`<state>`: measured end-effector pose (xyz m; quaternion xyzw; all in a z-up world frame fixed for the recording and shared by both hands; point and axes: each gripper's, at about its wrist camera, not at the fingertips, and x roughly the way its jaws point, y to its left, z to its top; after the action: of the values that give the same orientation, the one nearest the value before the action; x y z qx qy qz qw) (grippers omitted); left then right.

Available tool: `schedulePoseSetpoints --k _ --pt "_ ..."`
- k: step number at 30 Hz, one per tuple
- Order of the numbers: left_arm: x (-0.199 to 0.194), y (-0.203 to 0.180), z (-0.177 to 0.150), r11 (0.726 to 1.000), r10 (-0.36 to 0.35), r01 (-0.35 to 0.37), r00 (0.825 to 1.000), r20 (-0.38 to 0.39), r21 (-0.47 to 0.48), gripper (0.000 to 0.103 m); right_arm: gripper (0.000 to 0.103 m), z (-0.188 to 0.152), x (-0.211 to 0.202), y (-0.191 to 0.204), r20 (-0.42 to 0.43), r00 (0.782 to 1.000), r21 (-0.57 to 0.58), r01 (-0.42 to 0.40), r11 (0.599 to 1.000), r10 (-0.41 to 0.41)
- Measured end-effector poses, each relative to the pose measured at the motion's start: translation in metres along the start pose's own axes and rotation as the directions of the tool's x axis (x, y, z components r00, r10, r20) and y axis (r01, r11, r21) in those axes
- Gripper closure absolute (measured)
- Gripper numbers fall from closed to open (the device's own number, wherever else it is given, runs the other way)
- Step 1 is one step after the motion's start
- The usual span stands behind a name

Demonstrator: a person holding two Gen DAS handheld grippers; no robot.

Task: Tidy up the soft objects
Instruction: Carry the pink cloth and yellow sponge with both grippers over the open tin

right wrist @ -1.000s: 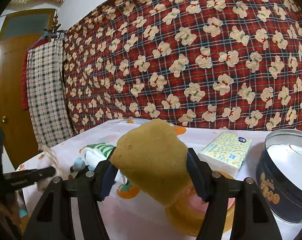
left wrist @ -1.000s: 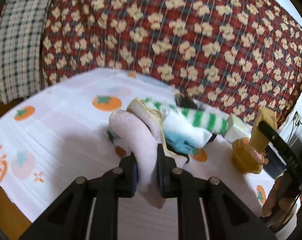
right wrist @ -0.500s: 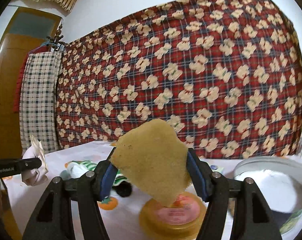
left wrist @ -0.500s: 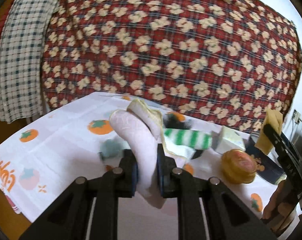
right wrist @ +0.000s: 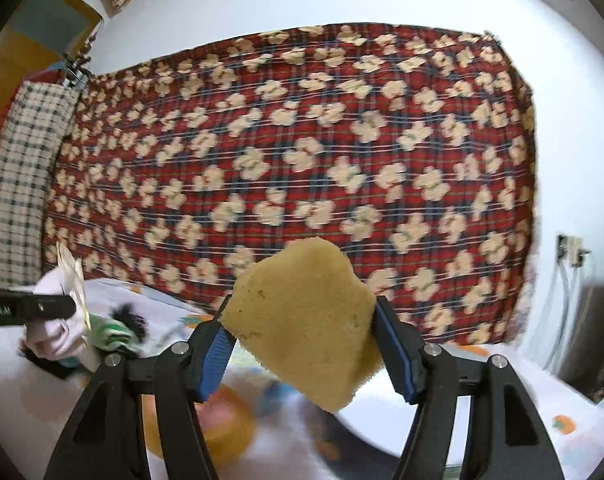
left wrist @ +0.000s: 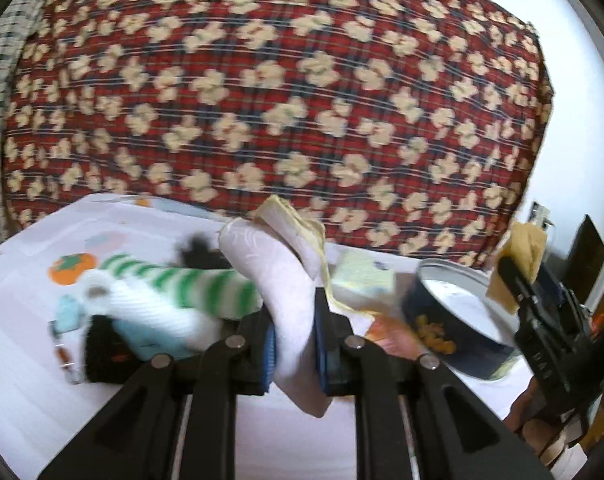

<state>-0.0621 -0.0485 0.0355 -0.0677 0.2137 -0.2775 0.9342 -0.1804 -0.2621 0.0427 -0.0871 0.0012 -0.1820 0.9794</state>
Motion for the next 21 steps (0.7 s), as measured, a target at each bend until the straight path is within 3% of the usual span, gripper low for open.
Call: schedulePoseSetpoints --k 12,21 --pt "0.041 -0.091 0.006 0.981 -0.17 0.17 0.985 -0.011 0.095 0.089 0.036 -0.01 0.009 -0.091 -0.014 0.973 -0.01 0.232 0.973 -0.232" --pt "0.075 -0.168 0.0 0.942 -0.275 0.28 0.96 -0.055 0.183 0.089 0.035 -0.024 0.03 -0.161 -0.155 0.923 0.04 0.363 0.931 -0.353"
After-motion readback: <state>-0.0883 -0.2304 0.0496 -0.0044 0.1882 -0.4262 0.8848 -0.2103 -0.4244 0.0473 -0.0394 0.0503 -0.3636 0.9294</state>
